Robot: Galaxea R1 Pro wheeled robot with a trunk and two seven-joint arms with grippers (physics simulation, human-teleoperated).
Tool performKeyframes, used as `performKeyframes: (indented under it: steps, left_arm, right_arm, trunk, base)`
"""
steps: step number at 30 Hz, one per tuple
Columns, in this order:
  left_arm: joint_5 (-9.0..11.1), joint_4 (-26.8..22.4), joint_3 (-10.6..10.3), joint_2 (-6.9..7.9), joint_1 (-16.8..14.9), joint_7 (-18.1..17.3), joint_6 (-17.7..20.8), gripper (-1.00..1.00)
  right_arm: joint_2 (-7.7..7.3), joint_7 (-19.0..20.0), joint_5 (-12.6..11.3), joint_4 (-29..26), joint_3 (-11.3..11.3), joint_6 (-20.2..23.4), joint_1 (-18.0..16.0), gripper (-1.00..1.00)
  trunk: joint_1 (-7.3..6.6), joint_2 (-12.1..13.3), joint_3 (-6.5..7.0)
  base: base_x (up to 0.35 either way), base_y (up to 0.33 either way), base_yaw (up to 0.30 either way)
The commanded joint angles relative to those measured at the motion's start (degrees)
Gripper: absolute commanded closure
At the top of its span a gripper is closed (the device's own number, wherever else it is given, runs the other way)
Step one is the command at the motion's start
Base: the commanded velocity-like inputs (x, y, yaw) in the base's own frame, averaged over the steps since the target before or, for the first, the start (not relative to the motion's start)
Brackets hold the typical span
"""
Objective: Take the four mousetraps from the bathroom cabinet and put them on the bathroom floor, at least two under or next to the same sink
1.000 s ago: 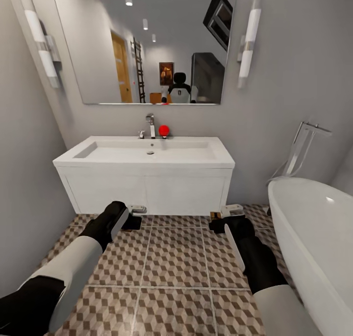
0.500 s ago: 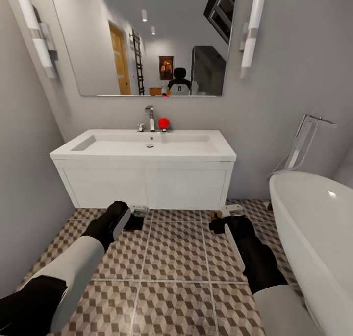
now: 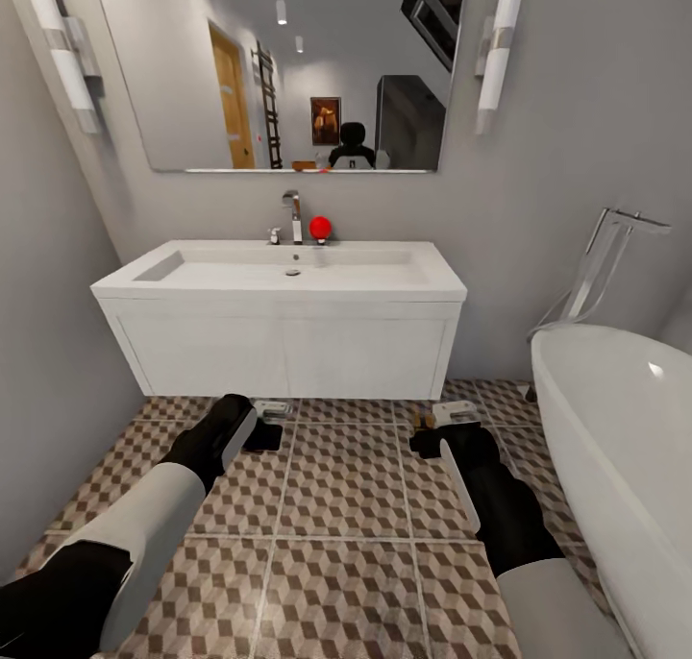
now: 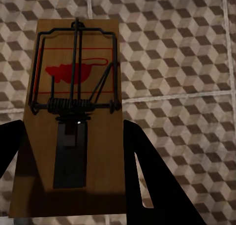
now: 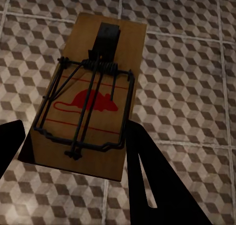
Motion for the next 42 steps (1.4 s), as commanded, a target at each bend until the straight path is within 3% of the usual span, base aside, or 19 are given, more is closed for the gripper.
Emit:
performKeyframes:
  steps: [1, 18, 36, 42]
  left_arm:
    - [0.26, -0.13, -0.23, 0.02, -0.04, 0.23, 0.23, 1.0]
    - [0.26, -1.6, -0.3, -1.16, -0.04, 0.23, 0.23, 1.0]
    - [0.26, -1.93, -0.28, -1.29, -0.04, 0.23, 0.26, 1.0]
    - [0.26, -6.11, -0.29, -1.28, -0.04, 0.36, 0.44, 1.0]
  right_arm:
    - [0.0, -0.13, 0.23, -0.04, 0.07, 0.28, -0.04, 1.0]
    - [-0.08, -0.13, 0.23, -0.04, 0.07, 0.28, -0.04, 1.0]
    - [-0.16, -0.21, 0.31, -0.04, 0.07, 0.28, -0.04, 1.0]
    - [-0.17, -0.21, 0.33, -0.07, -0.07, 0.28, -0.04, 1.0]
  trunk:
    - [0.22, -0.44, -0.33]
    - [3.95, -7.26, -4.93]
    - [7.9, -14.48, -9.81]
    - [9.22, -16.89, -11.43]
  base:
    - [0.0, 0.0, 0.0]
    - [0.0, 0.0, 0.0]
    - [0.0, 0.0, 0.0]
    - [0.0, 0.0, 0.0]
